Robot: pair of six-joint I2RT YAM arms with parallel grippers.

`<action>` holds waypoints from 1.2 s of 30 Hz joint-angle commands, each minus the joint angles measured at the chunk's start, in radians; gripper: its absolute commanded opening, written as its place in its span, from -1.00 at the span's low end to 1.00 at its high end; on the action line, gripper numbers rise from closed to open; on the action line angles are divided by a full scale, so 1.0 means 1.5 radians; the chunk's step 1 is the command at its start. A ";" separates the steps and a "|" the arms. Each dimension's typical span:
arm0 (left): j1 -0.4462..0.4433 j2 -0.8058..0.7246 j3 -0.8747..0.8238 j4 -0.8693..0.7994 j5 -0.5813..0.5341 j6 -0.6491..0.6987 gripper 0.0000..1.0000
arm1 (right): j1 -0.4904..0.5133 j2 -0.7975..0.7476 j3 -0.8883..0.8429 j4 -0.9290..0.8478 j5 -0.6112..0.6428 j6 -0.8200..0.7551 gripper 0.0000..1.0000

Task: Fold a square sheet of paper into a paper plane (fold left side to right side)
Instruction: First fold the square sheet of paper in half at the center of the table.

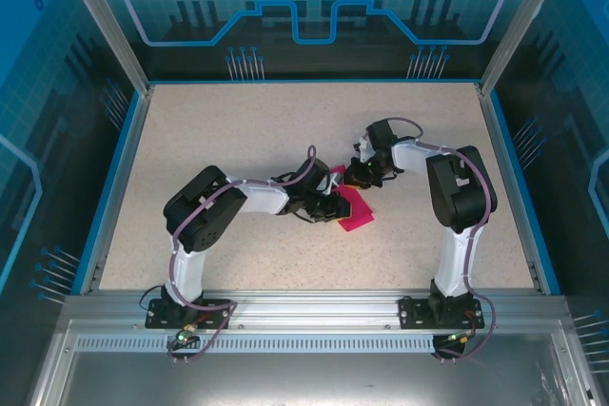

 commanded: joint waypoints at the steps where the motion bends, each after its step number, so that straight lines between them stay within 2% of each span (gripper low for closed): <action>1: -0.012 0.013 0.008 -0.010 -0.005 -0.006 -0.60 | 0.012 0.031 -0.004 -0.035 0.039 0.007 -0.77; 16: -0.059 -0.016 -0.047 -0.041 0.010 0.002 -0.66 | 0.014 0.039 0.002 -0.039 0.042 0.008 -0.77; 24: -0.062 -0.065 -0.082 -0.039 0.022 -0.005 -0.70 | 0.014 0.038 -0.001 -0.035 0.040 0.011 -0.77; 27: -0.046 -0.106 -0.099 -0.007 0.038 -0.024 -0.71 | 0.014 0.032 -0.008 -0.028 0.035 0.017 -0.77; 31: 0.010 -0.166 -0.105 -0.015 0.046 -0.022 -0.66 | 0.011 0.017 -0.022 -0.021 0.040 0.024 -0.77; 36: 0.058 -0.138 -0.044 -0.062 0.058 0.018 -0.64 | 0.009 0.003 -0.041 0.010 0.022 0.033 -0.77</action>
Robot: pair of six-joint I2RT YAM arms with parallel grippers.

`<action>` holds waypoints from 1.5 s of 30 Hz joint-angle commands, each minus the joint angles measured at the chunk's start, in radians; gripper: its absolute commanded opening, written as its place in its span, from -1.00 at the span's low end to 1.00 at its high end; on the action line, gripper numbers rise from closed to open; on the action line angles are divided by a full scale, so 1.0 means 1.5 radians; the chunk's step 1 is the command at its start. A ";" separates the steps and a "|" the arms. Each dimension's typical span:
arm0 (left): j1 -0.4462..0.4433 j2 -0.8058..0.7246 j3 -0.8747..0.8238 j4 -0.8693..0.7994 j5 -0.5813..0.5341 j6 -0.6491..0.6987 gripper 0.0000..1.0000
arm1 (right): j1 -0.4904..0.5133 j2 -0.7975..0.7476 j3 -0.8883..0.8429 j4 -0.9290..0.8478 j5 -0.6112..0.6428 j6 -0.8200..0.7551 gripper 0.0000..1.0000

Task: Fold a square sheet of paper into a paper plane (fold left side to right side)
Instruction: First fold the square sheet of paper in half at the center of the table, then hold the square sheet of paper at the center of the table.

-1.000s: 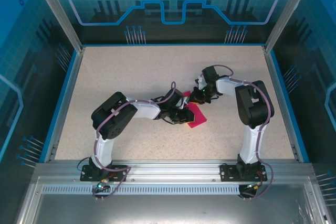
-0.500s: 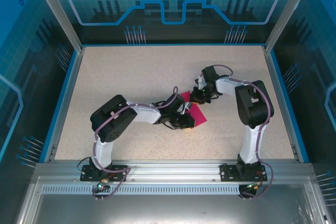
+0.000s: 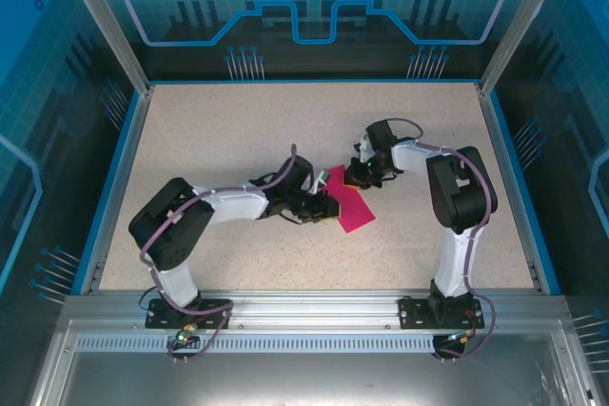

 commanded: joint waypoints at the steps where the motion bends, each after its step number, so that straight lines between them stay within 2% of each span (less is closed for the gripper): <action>1: 0.017 0.030 0.048 -0.037 0.024 0.032 -0.64 | 0.006 0.009 -0.028 -0.004 0.012 0.013 -0.76; 10: 0.024 0.162 0.147 -0.006 0.023 0.022 -0.68 | 0.008 0.007 -0.024 0.001 -0.004 0.010 -0.76; 20: 0.017 0.212 0.166 -0.079 -0.009 0.045 -0.68 | 0.009 -0.016 -0.014 0.028 -0.040 0.014 -0.69; 25: 0.015 0.225 0.160 -0.111 -0.032 0.043 -0.68 | 0.006 -0.060 -0.012 0.033 -0.044 0.009 -0.62; 28: 0.014 0.231 0.158 -0.121 -0.035 0.041 -0.68 | 0.001 -0.100 -0.023 0.016 -0.023 -0.004 -0.46; 32: 0.015 0.232 0.158 -0.126 -0.038 0.039 -0.68 | 0.001 -0.176 -0.059 -0.031 0.023 -0.029 -0.37; 35: 0.015 0.232 0.162 -0.133 -0.038 0.042 -0.67 | 0.003 -0.224 -0.093 -0.075 0.041 -0.046 -0.42; 37: 0.014 0.232 0.166 -0.138 -0.036 0.045 -0.68 | 0.004 -0.237 -0.113 -0.102 0.038 -0.058 -0.59; 40: 0.014 0.231 0.173 -0.142 -0.037 0.047 -0.67 | 0.017 -0.234 -0.149 -0.107 0.019 -0.057 -0.73; 45: 0.013 0.230 0.182 -0.146 -0.036 0.048 -0.67 | 0.029 -0.188 -0.181 -0.087 0.034 -0.043 -0.75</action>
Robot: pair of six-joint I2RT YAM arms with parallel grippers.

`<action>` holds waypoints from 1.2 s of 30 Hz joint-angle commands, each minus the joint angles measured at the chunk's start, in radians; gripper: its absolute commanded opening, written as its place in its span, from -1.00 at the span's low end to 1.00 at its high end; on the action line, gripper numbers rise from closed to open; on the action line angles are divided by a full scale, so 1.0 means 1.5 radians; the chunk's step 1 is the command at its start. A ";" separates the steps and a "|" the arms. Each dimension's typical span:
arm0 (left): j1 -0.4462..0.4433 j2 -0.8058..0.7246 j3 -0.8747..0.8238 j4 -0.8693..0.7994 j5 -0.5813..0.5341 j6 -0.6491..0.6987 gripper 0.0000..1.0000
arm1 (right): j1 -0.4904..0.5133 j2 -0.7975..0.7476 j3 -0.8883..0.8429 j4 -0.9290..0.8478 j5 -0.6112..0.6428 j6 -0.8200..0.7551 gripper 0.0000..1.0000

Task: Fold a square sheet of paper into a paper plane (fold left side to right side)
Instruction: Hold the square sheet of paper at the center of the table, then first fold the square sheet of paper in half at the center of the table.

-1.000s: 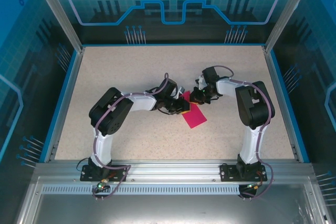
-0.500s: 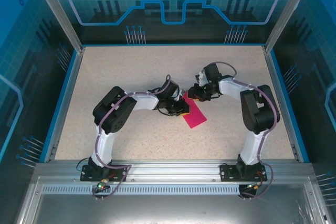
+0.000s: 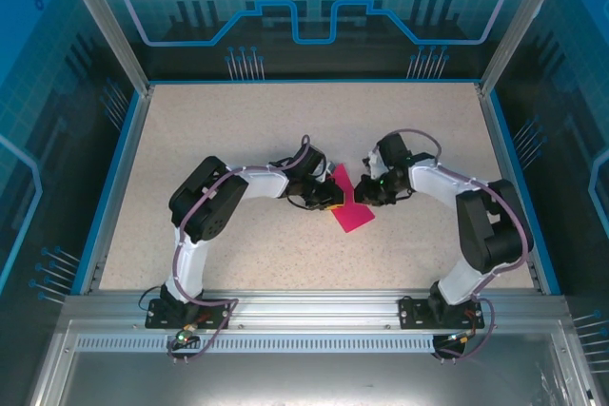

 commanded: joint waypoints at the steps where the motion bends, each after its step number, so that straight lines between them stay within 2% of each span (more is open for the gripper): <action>1: -0.005 0.024 0.010 -0.059 -0.021 0.018 -0.67 | 0.011 0.034 -0.012 -0.016 0.017 0.002 -0.75; 12: 0.020 0.022 0.043 -0.098 -0.041 0.053 -0.62 | 0.015 0.069 -0.023 -0.058 0.109 -0.015 -0.75; 30: 0.146 0.055 0.122 -0.185 -0.091 0.138 -0.57 | 0.015 0.051 -0.041 -0.057 0.098 -0.009 -0.75; 36: 0.180 0.035 0.109 -0.184 -0.085 0.152 -0.51 | 0.021 0.043 -0.085 -0.013 0.027 0.025 -0.75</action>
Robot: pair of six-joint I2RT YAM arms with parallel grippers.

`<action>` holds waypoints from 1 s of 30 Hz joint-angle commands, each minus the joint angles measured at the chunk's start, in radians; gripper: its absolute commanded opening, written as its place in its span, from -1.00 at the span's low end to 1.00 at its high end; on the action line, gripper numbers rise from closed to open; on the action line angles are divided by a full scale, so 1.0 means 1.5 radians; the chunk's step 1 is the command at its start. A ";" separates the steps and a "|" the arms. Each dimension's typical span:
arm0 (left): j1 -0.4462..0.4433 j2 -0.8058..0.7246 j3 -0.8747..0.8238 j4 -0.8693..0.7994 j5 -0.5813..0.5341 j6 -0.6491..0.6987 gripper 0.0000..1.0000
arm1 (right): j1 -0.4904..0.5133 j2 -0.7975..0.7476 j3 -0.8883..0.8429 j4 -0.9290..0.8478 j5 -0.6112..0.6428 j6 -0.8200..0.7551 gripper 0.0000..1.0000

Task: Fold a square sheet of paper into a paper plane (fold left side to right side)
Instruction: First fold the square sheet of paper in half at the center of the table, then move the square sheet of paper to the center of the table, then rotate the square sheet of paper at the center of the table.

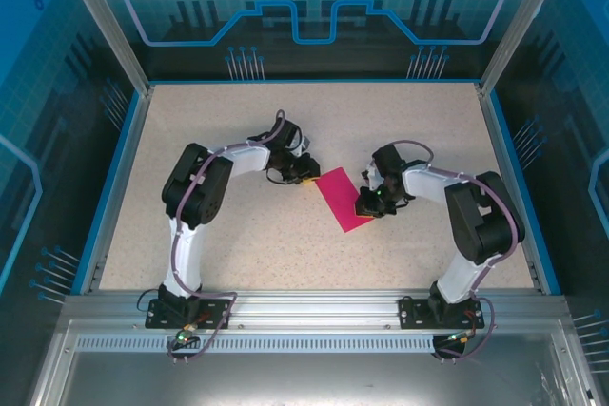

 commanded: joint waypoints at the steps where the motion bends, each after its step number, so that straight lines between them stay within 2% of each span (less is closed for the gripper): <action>1: 0.032 -0.014 -0.008 -0.039 -0.048 0.030 -0.50 | 0.017 0.010 -0.045 -0.031 -0.016 0.030 -0.75; 6: 0.046 -0.077 -0.018 -0.045 -0.037 0.039 -0.39 | 0.057 -0.023 -0.064 0.036 -0.084 0.090 -0.72; 9: 0.047 -0.118 -0.039 -0.044 -0.032 0.038 -0.37 | 0.069 -0.062 -0.051 0.037 -0.076 0.097 -0.67; 11: 0.046 -0.145 -0.061 -0.037 -0.020 0.033 -0.36 | 0.067 -0.092 -0.037 0.023 -0.054 0.094 -0.59; 15: 0.036 -0.198 -0.127 -0.016 0.002 0.009 -0.35 | 0.060 -0.140 -0.008 -0.021 0.011 0.066 -0.28; 17: 0.025 -0.208 -0.153 -0.013 0.007 -0.002 -0.35 | 0.058 -0.133 0.012 -0.062 0.059 0.038 -0.15; 21: 0.005 -0.215 -0.194 0.009 -0.009 -0.034 -0.35 | 0.068 -0.086 0.045 -0.121 0.096 0.003 -0.05; 22: 0.003 -0.219 -0.204 0.022 -0.011 -0.044 -0.35 | 0.074 -0.080 0.045 -0.123 0.103 0.005 0.02; 27: -0.001 -0.232 -0.237 0.051 -0.019 -0.065 -0.34 | 0.108 -0.058 0.032 -0.118 0.131 0.026 0.68; 30: -0.002 -0.235 -0.236 0.036 -0.021 -0.053 -0.34 | 0.130 -0.047 0.032 -0.115 0.135 0.038 0.92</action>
